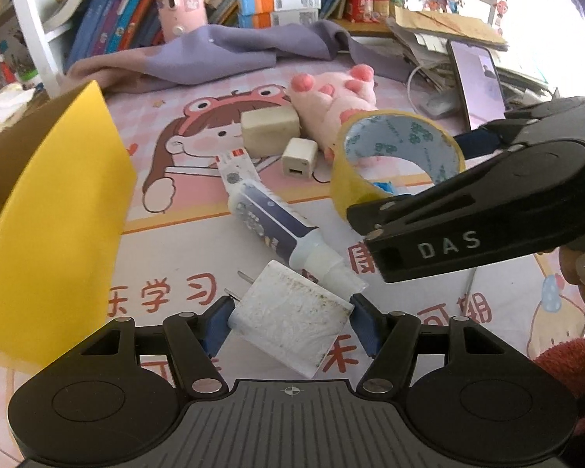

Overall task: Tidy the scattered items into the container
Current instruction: 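Grasp the white charger plug with left tool while right tool grasps the yellow tape roll, then lift the charger plug with left tool while right tool lifts the tape roll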

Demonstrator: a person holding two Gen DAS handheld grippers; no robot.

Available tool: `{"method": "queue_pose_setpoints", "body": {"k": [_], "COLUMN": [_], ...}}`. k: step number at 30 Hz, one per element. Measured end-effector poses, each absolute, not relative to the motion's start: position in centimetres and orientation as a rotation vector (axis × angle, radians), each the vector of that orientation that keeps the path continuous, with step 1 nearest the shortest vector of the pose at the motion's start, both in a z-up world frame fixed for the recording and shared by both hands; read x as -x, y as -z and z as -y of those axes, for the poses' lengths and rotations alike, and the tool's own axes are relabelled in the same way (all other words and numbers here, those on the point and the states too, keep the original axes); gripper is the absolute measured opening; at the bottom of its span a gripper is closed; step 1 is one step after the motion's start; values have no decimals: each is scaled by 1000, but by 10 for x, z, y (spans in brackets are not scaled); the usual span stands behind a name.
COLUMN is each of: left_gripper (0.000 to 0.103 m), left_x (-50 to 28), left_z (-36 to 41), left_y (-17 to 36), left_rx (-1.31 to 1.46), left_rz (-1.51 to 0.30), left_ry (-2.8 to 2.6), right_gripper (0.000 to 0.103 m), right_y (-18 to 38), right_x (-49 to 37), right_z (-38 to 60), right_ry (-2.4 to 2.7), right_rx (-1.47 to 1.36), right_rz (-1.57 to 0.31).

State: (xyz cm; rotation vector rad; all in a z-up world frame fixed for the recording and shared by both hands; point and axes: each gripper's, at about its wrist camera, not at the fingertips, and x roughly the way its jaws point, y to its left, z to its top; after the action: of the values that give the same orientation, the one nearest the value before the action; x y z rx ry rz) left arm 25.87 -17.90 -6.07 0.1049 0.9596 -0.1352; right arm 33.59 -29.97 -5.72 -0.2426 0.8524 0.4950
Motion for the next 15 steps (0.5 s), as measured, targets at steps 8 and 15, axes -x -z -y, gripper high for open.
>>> {"method": "queue_pose_setpoints", "body": {"k": [8, 15], "left_gripper": [65, 65], "left_x": [-242, -225], "left_z": [180, 174], "left_y": [50, 40], "left_rx": [-115, -112], "left_rz": [-914, -857], "left_ry": [143, 174], "right_gripper": [90, 90], "right_y": [46, 36], "right_x": [-316, -296], "right_z": [309, 310], "right_ry": [-481, -441], "right_rx": [217, 220], "right_rz": [-817, -786]}}
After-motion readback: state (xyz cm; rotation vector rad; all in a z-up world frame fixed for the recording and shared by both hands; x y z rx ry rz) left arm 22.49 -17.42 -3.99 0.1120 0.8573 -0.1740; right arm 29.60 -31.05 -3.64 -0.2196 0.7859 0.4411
